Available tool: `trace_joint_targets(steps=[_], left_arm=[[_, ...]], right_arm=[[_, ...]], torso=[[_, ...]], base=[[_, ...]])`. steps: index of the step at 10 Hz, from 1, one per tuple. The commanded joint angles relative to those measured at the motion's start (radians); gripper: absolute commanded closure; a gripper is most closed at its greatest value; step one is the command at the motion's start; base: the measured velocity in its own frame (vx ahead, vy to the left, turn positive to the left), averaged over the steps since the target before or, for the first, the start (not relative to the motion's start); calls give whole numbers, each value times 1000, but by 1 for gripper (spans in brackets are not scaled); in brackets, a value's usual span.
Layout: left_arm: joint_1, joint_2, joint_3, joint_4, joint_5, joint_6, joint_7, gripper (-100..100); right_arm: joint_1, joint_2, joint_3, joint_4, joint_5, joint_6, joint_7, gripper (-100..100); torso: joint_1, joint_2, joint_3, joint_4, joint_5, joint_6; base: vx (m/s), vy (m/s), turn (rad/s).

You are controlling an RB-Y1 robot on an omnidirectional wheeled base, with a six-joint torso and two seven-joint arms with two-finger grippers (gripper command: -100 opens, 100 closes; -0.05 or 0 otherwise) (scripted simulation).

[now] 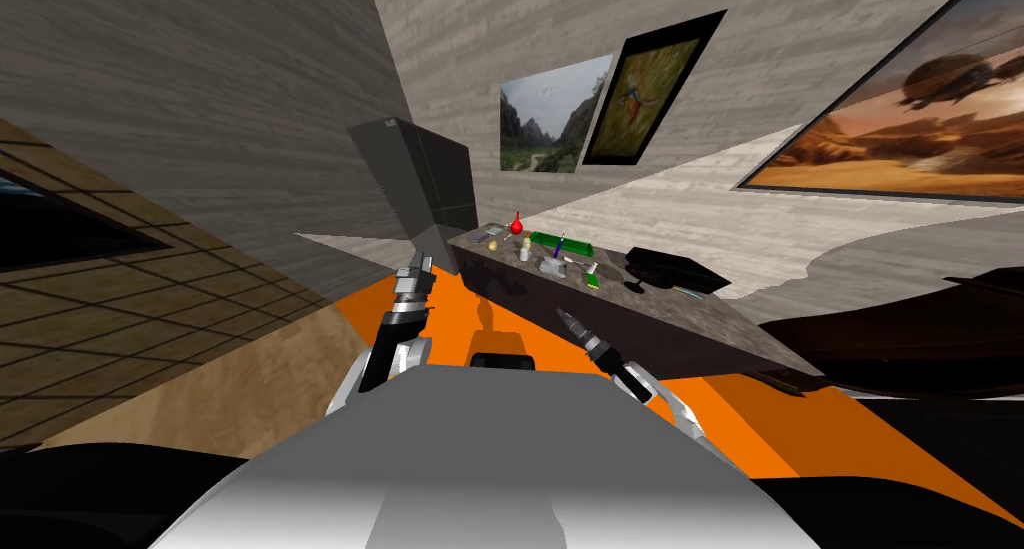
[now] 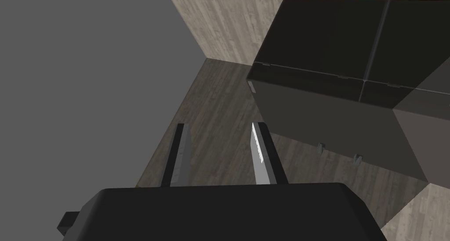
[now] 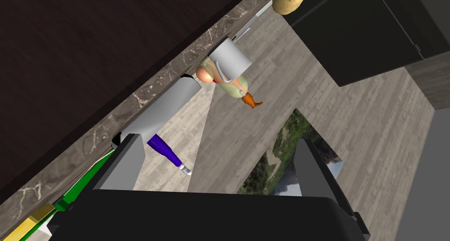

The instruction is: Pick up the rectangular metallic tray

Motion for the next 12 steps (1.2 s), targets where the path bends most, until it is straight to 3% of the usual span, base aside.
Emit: trace_joint_targets(steps=[1, 4, 7, 9, 12], left_arm=[[0, 0, 0, 0, 0, 0, 0, 0], [0, 0, 0, 0, 0, 0, 0, 0], [0, 0, 0, 0, 0, 0, 0, 0], [0, 0, 0, 0, 0, 0, 0, 0], [0, 0, 0, 0, 0, 0, 0, 0]], right_arm=[[-7, -31, 6, 26, 5, 1, 2, -100], [-2, -121, 20, 103, 24, 4, 18, -100], [1, -169, 25, 140, 34, 6, 26, -100], [10, -239, 32, 211, 54, 12, 42, -100], [16, -303, 33, 245, 64, 16, 49, -100]], torso=[[0, 0, 0, 0, 0, 0], [0, -2, -1, 0, 0, 0], [1, -4, -2, -1, 0, 0], [1, -5, -3, -1, 0, 0], [1, -7, -4, -1, 0, 0]], base=[[-48, 71, 31], [-31, 79, 72], [0, 80, 82], [23, 120, 186], [39, 81, 103]])
